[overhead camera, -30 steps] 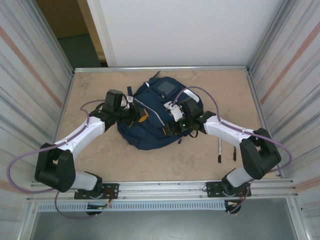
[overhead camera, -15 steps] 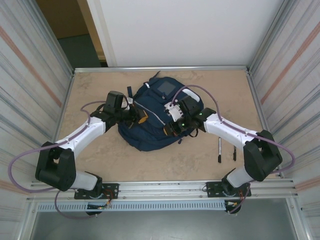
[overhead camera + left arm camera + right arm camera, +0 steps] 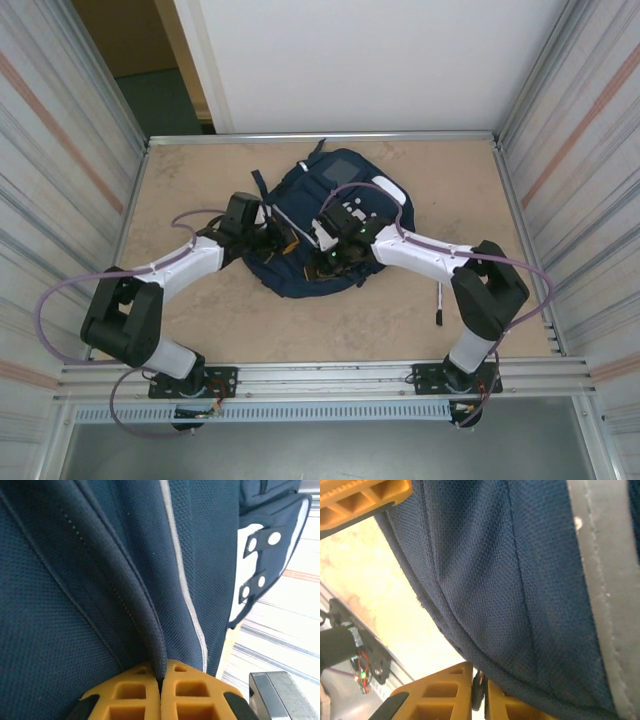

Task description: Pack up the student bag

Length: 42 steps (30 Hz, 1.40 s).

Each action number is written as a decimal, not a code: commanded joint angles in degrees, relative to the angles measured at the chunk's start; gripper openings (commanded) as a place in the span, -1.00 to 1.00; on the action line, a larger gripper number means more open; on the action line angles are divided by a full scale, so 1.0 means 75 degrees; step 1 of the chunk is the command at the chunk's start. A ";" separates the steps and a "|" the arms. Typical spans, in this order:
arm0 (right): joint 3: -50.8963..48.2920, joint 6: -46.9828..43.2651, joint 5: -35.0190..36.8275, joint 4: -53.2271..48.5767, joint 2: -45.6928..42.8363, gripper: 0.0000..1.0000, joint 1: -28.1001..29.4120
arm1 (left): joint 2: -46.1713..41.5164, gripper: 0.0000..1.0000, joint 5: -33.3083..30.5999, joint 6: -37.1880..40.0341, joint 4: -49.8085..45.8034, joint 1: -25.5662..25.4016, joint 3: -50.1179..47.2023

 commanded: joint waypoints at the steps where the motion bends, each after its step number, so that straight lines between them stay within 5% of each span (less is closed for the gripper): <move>1: 0.0114 0.0323 0.0005 0.1627 -0.0267 -0.66 0.0281 | 0.0092 -0.74 0.0082 0.0548 -0.0227 -0.0280 0.0029; 3: -0.0125 0.0082 0.0018 0.1674 -0.0536 -0.51 0.0267 | -0.0138 -0.42 -0.0017 0.1064 -0.0738 -0.0228 0.0074; 6: -0.0416 -0.0518 -0.0097 0.1377 -0.1010 -0.35 0.0239 | -0.0732 -0.21 -0.0537 0.1863 -0.1280 -0.0235 -0.0050; 13: -0.1504 -0.1969 0.0566 0.1025 -0.2580 -0.22 -0.0023 | -0.1861 -0.21 -0.0302 0.3905 -0.2207 -0.0370 -0.0264; 18: -0.1561 -0.2427 0.0933 0.1028 -0.3226 -0.08 -0.0650 | -0.1870 -0.19 -0.0602 0.4035 -0.2109 -0.0974 -0.0507; 25: -0.1214 -0.2590 0.1313 0.0836 -0.3219 -0.02 -0.1069 | -0.1655 -0.12 -0.1580 0.3987 -0.2023 -0.1644 -0.0482; 32: -0.1277 -0.2566 0.1376 0.1087 -0.3253 0.00 -0.1105 | -0.1292 -0.10 -0.2595 0.5185 -0.2208 -0.1750 -0.0243; 42: -0.1129 -0.2848 0.1455 0.0890 -0.3440 -0.01 -0.1102 | -0.0513 -0.08 -0.2126 0.6509 -0.1853 -0.1743 0.0059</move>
